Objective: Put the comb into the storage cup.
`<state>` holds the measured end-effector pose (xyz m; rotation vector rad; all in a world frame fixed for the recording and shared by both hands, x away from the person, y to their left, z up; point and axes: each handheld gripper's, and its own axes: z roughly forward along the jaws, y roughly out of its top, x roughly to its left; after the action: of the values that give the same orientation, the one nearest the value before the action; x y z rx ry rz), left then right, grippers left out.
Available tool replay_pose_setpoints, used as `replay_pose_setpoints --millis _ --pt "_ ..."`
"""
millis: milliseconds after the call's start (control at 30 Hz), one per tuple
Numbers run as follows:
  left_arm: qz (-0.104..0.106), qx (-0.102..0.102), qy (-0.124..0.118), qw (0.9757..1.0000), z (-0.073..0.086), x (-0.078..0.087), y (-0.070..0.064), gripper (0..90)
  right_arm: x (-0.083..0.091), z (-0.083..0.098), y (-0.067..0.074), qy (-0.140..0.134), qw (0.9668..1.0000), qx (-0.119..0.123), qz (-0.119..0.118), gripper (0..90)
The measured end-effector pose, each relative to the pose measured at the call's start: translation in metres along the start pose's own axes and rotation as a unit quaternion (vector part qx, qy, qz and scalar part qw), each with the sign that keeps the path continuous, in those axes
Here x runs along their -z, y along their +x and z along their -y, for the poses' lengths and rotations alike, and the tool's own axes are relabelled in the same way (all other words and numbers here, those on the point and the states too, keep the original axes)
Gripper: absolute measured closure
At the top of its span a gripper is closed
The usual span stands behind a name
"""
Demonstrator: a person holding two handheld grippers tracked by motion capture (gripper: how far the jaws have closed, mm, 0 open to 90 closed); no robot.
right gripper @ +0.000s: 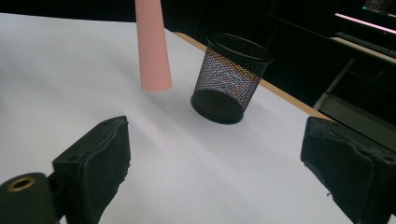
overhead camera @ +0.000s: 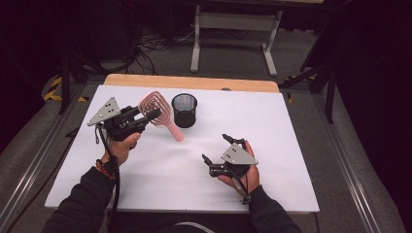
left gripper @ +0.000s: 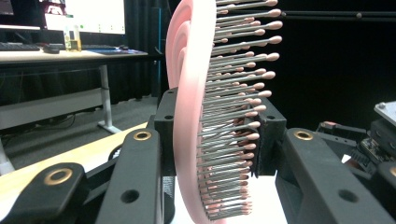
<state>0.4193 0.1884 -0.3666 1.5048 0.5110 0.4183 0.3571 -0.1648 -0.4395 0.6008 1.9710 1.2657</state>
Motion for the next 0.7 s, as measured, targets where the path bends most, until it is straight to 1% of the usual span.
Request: replay_pose_setpoints --millis 67,200,267,367,400,500,700 --pt "-0.005 -0.005 0.0 1.0 -0.005 -0.001 0.002 63.8 0.0 0.0 0.0 0.0 1.0 0.0 0.0 9.1" --pt "-0.008 -0.009 0.0 0.9999 -0.014 -0.002 0.004 63.7 0.0 0.0 -0.001 -0.001 1.0 -0.002 0.0 9.1" --pt "-0.01 -0.016 -0.001 0.9998 -0.018 -0.003 0.004 63.7 0.0 0.0 0.0 -0.001 1.0 -0.002 0.0 9.1" --pt "-0.011 -0.017 -0.005 0.9998 -0.023 -0.003 0.005 63.8 0.0 0.001 -0.001 -0.002 1.0 -0.004 0.0 9.1" --pt "-0.011 -0.019 -0.009 0.9997 -0.027 -0.004 0.005 63.8 0.0 0.001 0.0 -0.001 1.0 -0.004 0.0 9.1" --pt "-0.014 -0.023 -0.012 0.9996 -0.034 -0.006 0.006 63.8 0.0 0.001 0.0 -0.001 1.0 -0.005 -0.001 9.1" --pt "-0.016 -0.027 -0.016 0.9994 -0.04 -0.008 0.006 63.8 -0.001 0.001 0.0 0.001 1.0 -0.004 -0.002 9.1"
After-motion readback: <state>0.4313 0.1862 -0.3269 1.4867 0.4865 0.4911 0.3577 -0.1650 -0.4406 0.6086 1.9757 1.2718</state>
